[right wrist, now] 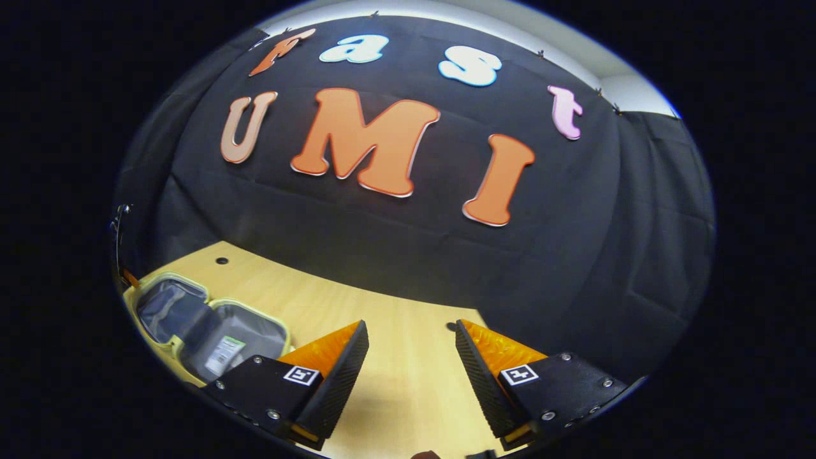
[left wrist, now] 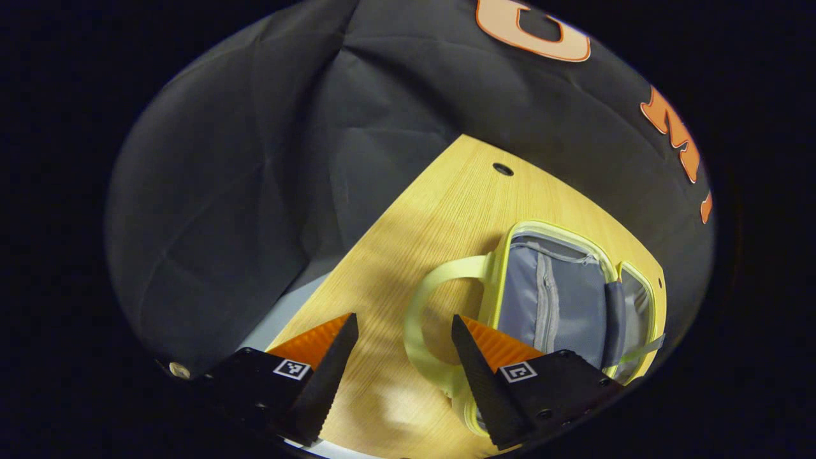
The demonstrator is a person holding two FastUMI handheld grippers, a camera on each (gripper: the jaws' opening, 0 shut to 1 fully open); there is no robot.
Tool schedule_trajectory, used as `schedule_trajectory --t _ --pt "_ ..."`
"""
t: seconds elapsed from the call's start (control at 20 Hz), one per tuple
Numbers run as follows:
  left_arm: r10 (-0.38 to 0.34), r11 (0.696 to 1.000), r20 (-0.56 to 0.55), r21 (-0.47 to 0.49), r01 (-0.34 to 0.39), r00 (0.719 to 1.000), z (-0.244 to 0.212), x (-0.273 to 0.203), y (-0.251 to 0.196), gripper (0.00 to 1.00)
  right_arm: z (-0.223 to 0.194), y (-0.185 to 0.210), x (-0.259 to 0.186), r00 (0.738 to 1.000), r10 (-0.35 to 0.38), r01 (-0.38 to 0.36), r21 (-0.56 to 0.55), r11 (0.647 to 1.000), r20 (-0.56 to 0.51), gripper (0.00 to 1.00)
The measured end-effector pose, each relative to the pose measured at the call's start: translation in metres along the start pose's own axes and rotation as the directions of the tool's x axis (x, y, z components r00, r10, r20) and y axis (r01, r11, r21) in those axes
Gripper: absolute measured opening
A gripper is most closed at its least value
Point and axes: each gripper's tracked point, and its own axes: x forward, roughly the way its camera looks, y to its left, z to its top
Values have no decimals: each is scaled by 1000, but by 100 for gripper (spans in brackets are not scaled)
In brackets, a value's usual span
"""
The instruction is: First open the suitcase, pack the skin care products into it, and then close the suitcase.
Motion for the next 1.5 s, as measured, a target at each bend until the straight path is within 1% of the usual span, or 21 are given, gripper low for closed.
schedule_trajectory --t 0.05,0.1,0.15,0.2,0.25,0.3,0.35,0.4,0.45,0.5,0.6,0.7,0.75,0.85,0.95,1.0,1.05,1.1,1.2,1.3,1.5 --pt "-11 1000 -17 5 11 1000 0 9 2 92 5 -31 -6 997 -74 75 -46 996 28 88" --pt "-33 999 -43 7 33 999 0 16 2 92 6 -54 -11 992 -122 123 -68 990 25 89" --pt "-51 999 -72 -2 51 996 -4 24 1 88 8 -71 -16 988 -153 154 -60 986 29 89" --pt "-70 997 -112 -16 69 991 -10 29 -2 84 14 -83 -22 985 -166 168 -42 985 41 91" --pt "-78 997 -84 11 80 993 -3 34 -3 80 21 -91 -26 982 -181 183 -33 983 57 92" --pt "-99 995 -94 20 101 991 -3 39 -6 60 26 -98 -29 978 -198 201 -32 979 71 93" --pt "-114 993 -137 10 116 984 -9 34 -15 41 32 -104 -33 974 -212 215 -33 976 83 93" --pt "-117 991 -130 51 124 985 -8 40 -14 21 36 -104 -36 973 -212 216 -32 976 94 94" --pt "-108 990 -116 77 118 987 -4 35 -14 20 40 -102 -37 973 -205 208 -26 978 102 94" --pt "-112 989 -95 83 120 989 2 32 -17 12 43 -98 -39 975 -194 197 -16 980 105 94" --pt "-137 982 -48 128 142 989 18 14 -26 11 47 -88 -41 979 -173 175 -7 985 112 94" --pt "-141 972 19 193 134 990 36 -9 -33 11 55 -70 -46 983 -133 138 -33 990 128 94" --pt "-189 971 52 159 179 981 49 -28 -46 11 68 -59 -44 981 -108 119 -62 991 158 94" --pt "-236 970 106 87 228 966 65 -51 -60 11 88 -35 -45 980 -48 58 -48 997 194 94" --pt "-292 956 168 30 291 942 79 -74 -73 10 95 -16 -44 975 -1 2 -5 1000 220 94" --pt "-331 942 203 8 336 922 88 -89 -84 10 98 -11 -41 974 18 -23 17 1000 226 94" --pt "-354 931 224 -7 364 908 93 -103 -91 10 103 -5 -40 970 46 -59 47 997 240 94" --pt "-388 913 255 -26 407 886 101 -121 -106 11 106 -1 -39 965 70 -90 68 994 252 94" --pt "-423 890 293 -44 454 858 110 -143 -121 11 104 1 -35 961 93 -114 69 991 259 94" --pt "-464 859 327 -61 508 823 117 -166 -144 10 104 11 -33 956 130 -156 80 984 264 94" --pt "-519 829 357 -11 559 777 119 -202 -192 11 127 37 -42 914 218 -270 111 956 341 94"
